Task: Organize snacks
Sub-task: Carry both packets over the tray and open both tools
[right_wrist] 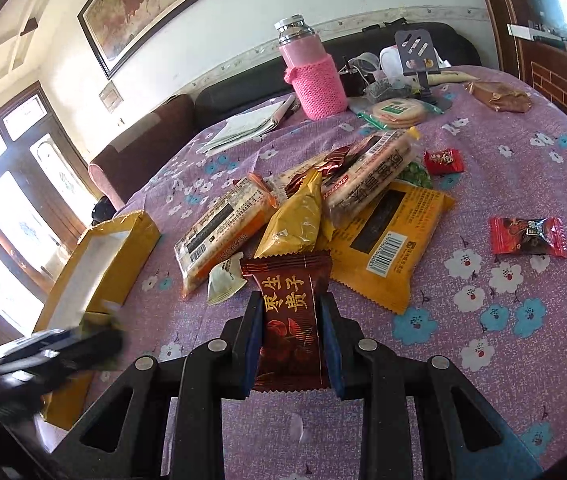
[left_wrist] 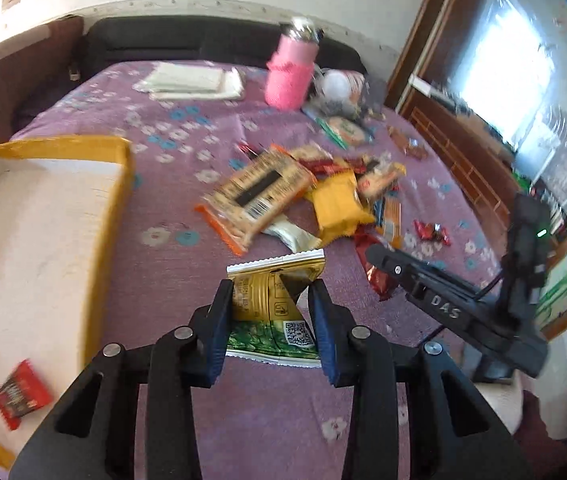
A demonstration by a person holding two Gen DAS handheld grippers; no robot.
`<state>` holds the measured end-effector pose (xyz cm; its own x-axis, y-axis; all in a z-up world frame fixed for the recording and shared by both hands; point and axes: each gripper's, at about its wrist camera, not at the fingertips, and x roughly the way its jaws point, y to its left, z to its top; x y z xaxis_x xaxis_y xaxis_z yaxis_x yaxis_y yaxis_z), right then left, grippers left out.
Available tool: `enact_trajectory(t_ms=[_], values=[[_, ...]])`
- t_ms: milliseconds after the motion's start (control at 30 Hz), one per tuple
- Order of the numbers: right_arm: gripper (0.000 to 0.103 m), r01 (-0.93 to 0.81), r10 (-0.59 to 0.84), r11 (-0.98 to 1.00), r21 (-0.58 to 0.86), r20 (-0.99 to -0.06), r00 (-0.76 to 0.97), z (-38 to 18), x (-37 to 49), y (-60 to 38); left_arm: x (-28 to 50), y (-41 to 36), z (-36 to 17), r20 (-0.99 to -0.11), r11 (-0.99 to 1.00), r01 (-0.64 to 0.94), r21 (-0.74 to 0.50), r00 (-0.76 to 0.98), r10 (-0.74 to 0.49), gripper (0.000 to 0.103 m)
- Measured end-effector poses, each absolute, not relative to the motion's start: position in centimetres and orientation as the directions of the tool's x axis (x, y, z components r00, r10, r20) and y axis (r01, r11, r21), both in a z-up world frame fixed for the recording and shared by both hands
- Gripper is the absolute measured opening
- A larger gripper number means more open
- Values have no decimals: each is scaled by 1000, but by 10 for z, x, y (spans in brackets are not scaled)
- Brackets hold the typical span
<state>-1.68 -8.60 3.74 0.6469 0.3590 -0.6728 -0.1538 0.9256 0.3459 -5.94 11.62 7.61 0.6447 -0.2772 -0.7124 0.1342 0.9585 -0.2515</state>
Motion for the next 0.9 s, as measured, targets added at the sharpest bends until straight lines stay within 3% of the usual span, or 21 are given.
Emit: enact_trajectory(t_ms=[167, 367, 467, 700, 900], values=[[28, -216, 388, 919, 329, -661, 642, 65, -31, -66, -91, 189, 107, -681, 974, 13, -227, 713, -168, 35], [28, -415, 560, 828, 376, -584, 587, 140, -41, 0, -112, 270, 124, -656, 975, -146, -170, 755, -1, 35], [28, -485, 640, 764, 425, -588, 495, 151, -33, 53, -110, 302, 113, -670, 966, -202, -160, 741, 43, 35], [27, -525, 633, 730, 438, -724, 276, 87, -19, 185, -97, 350, 60, -751, 934, -293, -204, 658, 43, 35], [29, -517, 583, 743, 425, -790, 189, 39, -13, 242, -90, 365, 41, -782, 912, -326, -248, 624, 11, 36]])
